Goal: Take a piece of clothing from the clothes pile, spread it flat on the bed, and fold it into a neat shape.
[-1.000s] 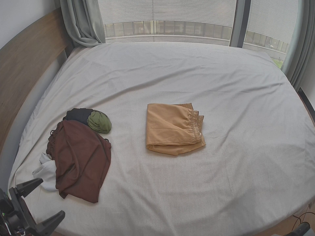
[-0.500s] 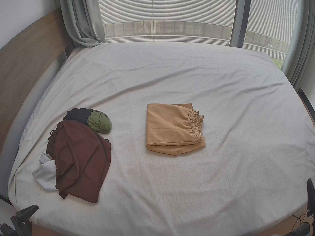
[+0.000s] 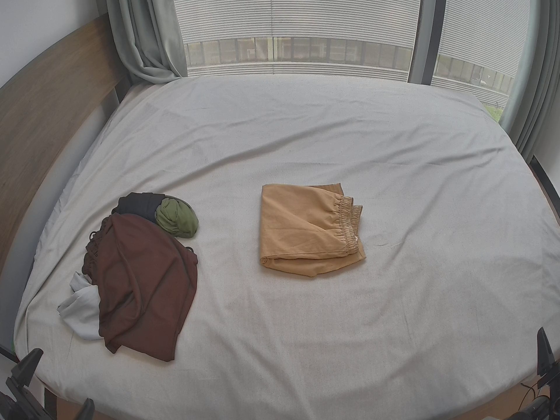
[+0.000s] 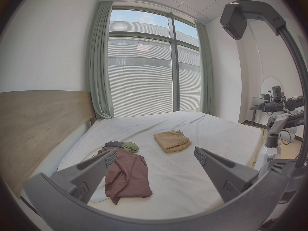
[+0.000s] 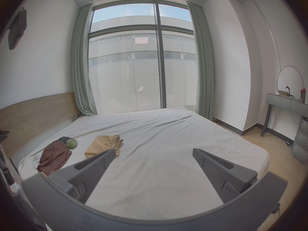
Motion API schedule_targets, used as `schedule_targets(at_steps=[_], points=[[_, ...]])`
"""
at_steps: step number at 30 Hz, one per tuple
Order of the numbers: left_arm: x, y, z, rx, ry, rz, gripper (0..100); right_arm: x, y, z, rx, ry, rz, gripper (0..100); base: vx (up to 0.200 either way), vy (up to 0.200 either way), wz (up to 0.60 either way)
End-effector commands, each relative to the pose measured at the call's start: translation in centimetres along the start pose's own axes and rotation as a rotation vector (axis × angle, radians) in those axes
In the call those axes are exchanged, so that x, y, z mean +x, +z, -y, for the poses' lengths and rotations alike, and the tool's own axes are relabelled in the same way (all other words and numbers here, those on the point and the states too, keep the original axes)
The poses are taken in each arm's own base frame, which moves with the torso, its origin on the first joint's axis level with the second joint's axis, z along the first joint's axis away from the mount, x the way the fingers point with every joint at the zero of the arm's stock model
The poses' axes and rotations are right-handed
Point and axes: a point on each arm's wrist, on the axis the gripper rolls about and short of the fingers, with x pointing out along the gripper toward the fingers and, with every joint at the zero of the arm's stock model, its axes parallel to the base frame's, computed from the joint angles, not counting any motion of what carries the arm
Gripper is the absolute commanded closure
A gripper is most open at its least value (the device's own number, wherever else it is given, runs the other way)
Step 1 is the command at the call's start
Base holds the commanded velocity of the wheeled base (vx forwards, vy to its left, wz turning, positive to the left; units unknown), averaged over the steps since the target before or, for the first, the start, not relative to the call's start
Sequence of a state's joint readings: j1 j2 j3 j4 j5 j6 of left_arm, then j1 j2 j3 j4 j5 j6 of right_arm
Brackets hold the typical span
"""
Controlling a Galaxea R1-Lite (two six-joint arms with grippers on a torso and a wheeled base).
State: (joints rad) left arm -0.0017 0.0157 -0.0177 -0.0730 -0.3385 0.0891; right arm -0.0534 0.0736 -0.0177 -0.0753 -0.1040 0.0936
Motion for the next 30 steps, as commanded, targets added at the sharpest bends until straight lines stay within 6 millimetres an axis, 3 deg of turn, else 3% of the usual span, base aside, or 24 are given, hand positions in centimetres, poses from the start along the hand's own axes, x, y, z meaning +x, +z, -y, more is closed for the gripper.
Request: schedule_targets(at_steps=[1,12,24,30], points=[[-0.03,-0.5,0.03,0.0,0.012,-0.001,0,0.16,-0.49,0.03,-0.003,-0.004,-0.024,0,0.0,0.0,0.0],[-0.03,-0.53,-0.09,0.009,0.062,-0.007,0,0.16,-0.47,0.04,-0.002,-0.007,-0.022,0,0.0,0.0,0.0],[-0.04,-0.52,0.06,0.02,-0.007,-0.003,0,0.16,-0.48,-0.05,-0.019,0.031,-0.025,0,0.0,0.0,0.0],[-0.13,-0.83,-0.54,-0.02,0.277,-0.051,0,0.16,-0.36,-0.06,-0.022,0.032,-0.013,0,0.0,0.0,0.0]])
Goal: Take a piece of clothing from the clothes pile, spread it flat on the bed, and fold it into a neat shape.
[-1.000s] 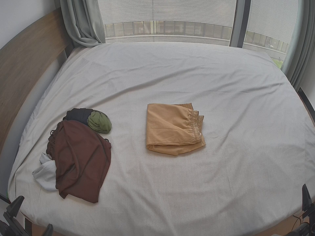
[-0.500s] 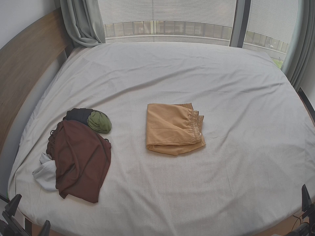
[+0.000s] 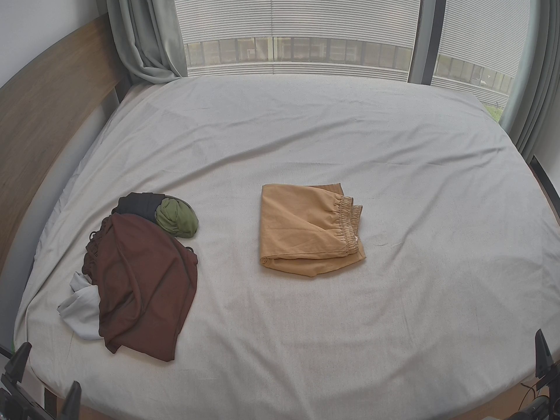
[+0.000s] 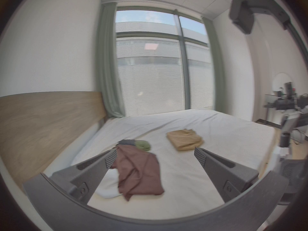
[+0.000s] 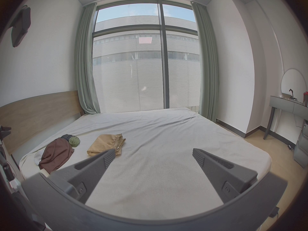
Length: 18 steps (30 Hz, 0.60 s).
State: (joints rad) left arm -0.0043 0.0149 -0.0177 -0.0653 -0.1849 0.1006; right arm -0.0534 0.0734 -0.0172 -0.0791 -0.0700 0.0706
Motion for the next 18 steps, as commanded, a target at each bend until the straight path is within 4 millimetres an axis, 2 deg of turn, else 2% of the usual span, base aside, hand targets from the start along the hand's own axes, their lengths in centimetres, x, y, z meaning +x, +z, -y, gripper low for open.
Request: schedule_targets(at_steps=[1,12,18], points=[[-0.06,-1.1,-0.23,-0.064,0.151,-0.067,0,0.16,-0.47,0.02,0.0,-0.002,-0.023,0,0.0,0.0,0.0],[-0.08,-1.23,-0.23,-0.086,0.155,-0.08,0,0.17,-0.52,0.02,-0.03,0.004,-0.029,0,0.0,0.0,0.0],[-0.08,-1.23,-0.23,-0.088,0.157,-0.08,0,0.15,-0.63,0.08,-0.146,-0.004,-0.038,0,0.0,0.0,0.0]])
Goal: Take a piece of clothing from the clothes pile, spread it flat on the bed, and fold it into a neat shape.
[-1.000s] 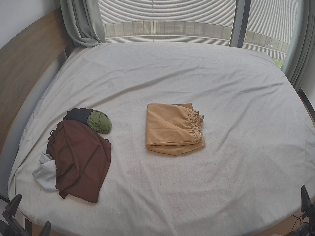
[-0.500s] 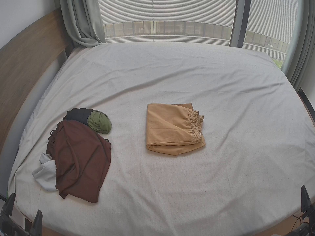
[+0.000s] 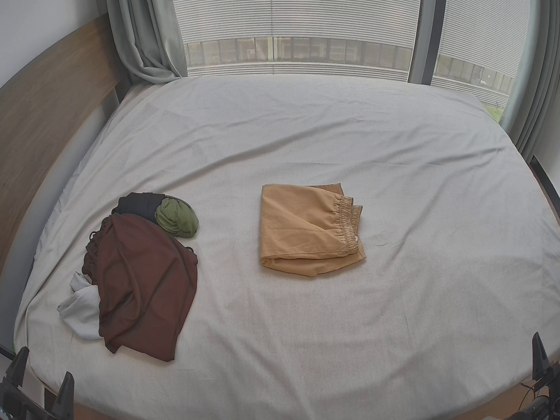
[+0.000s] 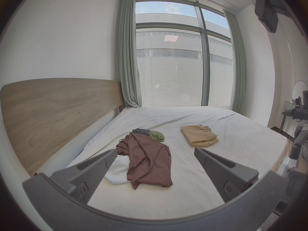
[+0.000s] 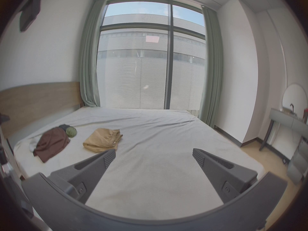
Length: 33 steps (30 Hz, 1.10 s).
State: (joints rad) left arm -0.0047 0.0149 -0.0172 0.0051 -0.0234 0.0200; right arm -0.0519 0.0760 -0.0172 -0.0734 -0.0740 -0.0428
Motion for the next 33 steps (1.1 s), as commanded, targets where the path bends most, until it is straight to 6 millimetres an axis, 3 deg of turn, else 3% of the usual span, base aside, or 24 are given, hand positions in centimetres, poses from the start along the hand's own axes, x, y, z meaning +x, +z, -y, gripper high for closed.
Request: schedule_targets(at_steps=[1,10,33], points=[[0.0,-0.46,0.01,0.0,0.0,0.0,0,0.05,-0.67,-0.01,-0.024,0.017,-0.026,0,0.0,0.0,0.0],[0.0,-0.46,0.01,0.0,0.0,0.0,0,-0.4,-1.32,-0.04,0.054,0.109,-0.024,0,0.0,0.0,0.0],[0.0,-0.45,0.01,-0.002,0.0,0.001,0,-0.41,-1.29,-0.04,0.054,0.116,-0.019,0,0.0,0.0,0.0]])
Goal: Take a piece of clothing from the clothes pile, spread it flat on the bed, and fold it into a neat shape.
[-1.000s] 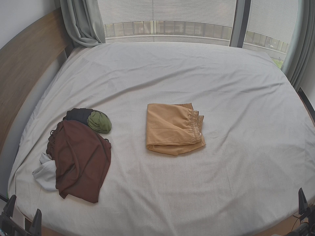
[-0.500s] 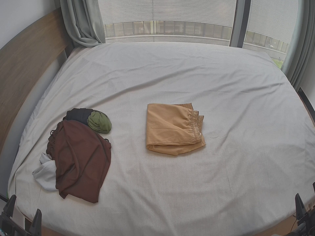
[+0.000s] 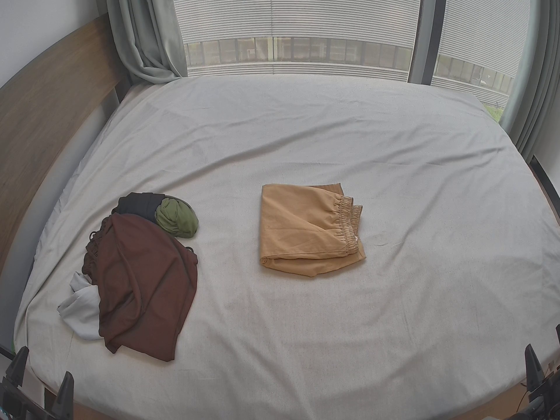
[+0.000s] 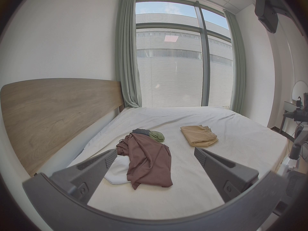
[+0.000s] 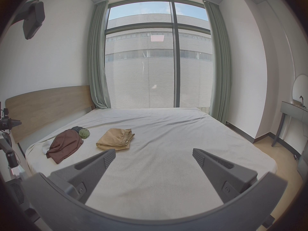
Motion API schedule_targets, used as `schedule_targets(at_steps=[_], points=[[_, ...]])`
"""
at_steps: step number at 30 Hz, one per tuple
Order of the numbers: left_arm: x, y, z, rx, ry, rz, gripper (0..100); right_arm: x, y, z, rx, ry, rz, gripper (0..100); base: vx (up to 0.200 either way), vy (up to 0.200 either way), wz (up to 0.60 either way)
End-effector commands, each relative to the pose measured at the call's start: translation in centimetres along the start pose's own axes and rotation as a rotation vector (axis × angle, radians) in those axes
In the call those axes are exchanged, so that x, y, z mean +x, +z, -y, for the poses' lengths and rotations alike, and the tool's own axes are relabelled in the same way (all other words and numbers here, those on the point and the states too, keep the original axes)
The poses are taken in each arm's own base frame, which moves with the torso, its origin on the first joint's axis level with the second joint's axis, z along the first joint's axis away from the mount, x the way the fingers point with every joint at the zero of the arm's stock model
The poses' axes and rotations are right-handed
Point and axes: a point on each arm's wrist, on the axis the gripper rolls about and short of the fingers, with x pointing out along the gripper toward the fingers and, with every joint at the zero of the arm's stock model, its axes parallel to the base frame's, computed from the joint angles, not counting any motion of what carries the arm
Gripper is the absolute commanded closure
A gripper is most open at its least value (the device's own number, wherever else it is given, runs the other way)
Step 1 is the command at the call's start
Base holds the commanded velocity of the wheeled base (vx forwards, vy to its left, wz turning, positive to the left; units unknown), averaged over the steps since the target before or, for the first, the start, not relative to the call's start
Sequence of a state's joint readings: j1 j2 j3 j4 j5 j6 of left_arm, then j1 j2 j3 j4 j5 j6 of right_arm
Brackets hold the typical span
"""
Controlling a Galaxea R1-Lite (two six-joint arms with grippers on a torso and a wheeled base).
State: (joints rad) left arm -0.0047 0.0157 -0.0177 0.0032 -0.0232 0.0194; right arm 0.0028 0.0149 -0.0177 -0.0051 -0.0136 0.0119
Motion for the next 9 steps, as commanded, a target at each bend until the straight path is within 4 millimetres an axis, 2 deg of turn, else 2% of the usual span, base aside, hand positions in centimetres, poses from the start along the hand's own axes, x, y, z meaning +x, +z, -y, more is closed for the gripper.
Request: schedule_targets(at_steps=[1,9], points=[[0.0,-0.48,0.01,-0.001,0.0,0.0,0,0.11,-0.49,0.01,-0.001,0.0,-0.014,0,0.0,0.0,0.0],[0.0,-0.48,0.01,-0.001,0.0,0.0,0,0.11,-0.5,0.0,-0.009,0.005,-0.016,0,0.0,0.0,0.0]])
